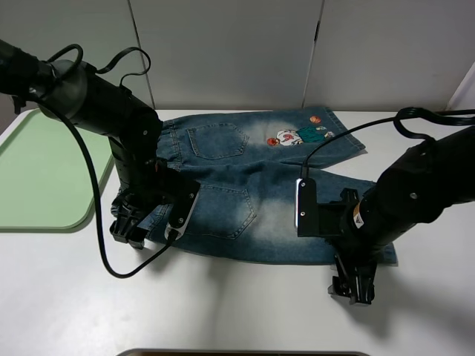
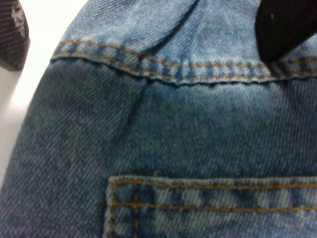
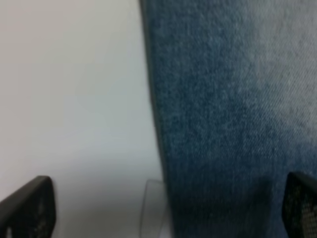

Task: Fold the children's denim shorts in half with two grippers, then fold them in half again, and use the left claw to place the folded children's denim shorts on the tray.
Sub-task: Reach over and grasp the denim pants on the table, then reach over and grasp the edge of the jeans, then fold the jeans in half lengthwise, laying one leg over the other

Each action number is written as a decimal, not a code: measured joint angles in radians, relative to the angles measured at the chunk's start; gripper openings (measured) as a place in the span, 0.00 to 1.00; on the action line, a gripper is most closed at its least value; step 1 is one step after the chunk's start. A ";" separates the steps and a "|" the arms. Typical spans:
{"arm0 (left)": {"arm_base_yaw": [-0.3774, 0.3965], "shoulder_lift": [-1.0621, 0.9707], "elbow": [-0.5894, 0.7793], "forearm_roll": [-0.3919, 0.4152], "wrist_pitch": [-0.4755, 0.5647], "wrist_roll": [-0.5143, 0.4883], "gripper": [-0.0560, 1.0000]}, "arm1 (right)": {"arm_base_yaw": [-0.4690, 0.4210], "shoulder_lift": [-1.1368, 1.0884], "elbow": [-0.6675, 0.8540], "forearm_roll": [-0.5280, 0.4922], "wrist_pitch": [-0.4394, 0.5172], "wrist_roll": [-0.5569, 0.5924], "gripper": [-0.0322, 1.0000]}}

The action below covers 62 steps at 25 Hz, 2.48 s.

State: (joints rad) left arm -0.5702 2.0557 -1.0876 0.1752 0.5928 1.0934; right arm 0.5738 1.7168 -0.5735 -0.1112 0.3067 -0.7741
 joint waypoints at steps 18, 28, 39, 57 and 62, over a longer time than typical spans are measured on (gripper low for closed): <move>0.000 0.002 0.000 0.003 -0.002 0.003 0.90 | -0.004 0.124 -0.106 0.094 0.022 -0.027 0.70; 0.000 0.002 0.000 0.004 -0.003 0.004 0.89 | -0.012 0.207 -0.183 0.129 0.131 -0.063 0.70; 0.000 0.003 0.000 0.004 -0.005 0.007 0.81 | -0.012 0.218 -0.196 0.145 0.144 -0.071 0.50; 0.000 0.003 0.000 0.007 -0.032 0.014 0.11 | -0.012 0.220 -0.196 0.133 0.101 -0.077 0.01; 0.000 0.003 0.000 0.007 -0.031 0.014 0.11 | -0.012 0.216 -0.196 0.131 0.101 -0.074 0.01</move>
State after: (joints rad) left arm -0.5702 2.0585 -1.0881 0.1823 0.5614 1.1073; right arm 0.5616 1.9332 -0.7699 0.0199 0.4078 -0.8479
